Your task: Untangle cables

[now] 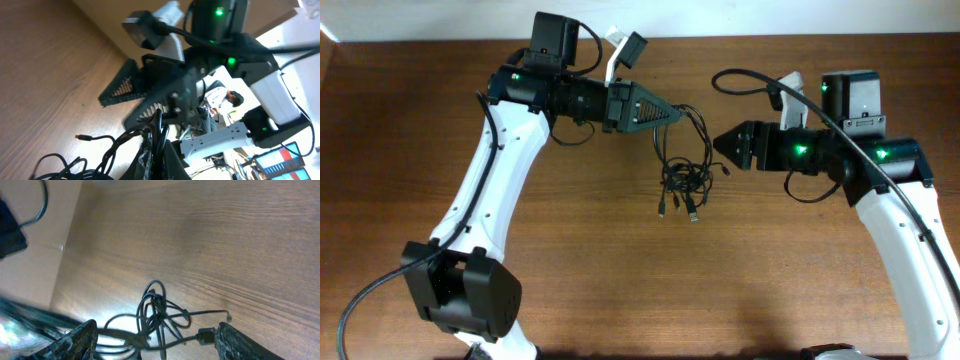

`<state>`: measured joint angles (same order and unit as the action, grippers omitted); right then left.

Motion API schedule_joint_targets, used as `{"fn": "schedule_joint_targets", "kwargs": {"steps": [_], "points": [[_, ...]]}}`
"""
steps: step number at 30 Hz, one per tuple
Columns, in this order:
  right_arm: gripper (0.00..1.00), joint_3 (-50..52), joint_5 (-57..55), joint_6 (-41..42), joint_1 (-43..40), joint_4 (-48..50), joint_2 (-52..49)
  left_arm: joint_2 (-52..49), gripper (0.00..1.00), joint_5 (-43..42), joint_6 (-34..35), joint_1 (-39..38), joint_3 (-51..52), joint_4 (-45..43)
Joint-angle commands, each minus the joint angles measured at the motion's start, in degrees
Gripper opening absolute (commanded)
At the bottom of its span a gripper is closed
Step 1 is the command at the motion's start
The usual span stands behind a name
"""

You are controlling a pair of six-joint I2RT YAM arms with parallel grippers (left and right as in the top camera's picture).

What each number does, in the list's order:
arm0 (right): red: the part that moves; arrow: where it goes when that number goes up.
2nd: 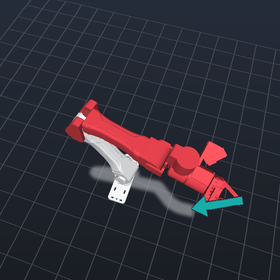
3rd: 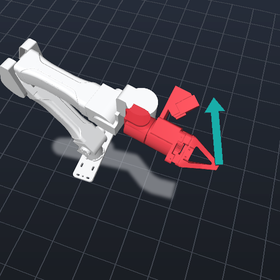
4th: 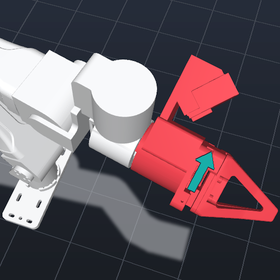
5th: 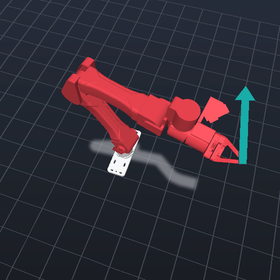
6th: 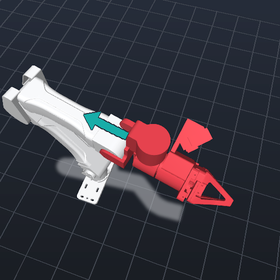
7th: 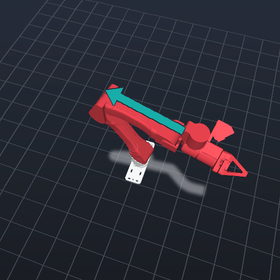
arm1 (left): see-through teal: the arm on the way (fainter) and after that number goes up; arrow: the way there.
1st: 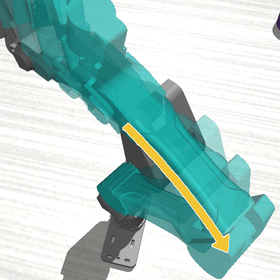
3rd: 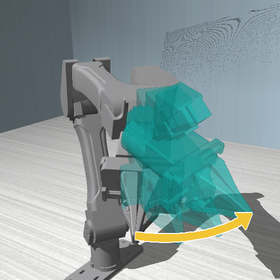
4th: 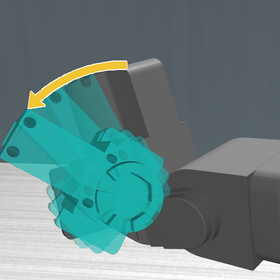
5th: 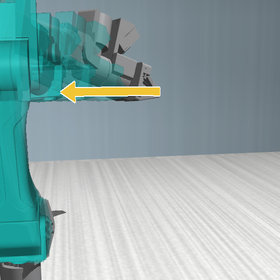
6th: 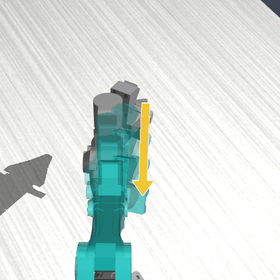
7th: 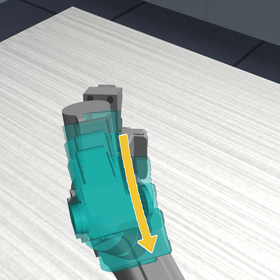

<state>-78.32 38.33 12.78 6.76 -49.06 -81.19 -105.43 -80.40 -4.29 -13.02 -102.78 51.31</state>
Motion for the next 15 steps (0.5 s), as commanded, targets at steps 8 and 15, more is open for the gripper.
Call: {"fn": "schedule_joint_targets", "kwargs": {"steps": [8,15], "points": [[0.75,-1.0,-3.2,-9.6,6.7,3.4,0.0,1.3,0.00,3.7,10.5,0.3,-1.5,-0.3],[0.35,-1.0,-21.3,12.9,11.5,17.5,-9.5,1.3,0.00,0.7,18.2,-0.1,-1.5,-0.3]]}}
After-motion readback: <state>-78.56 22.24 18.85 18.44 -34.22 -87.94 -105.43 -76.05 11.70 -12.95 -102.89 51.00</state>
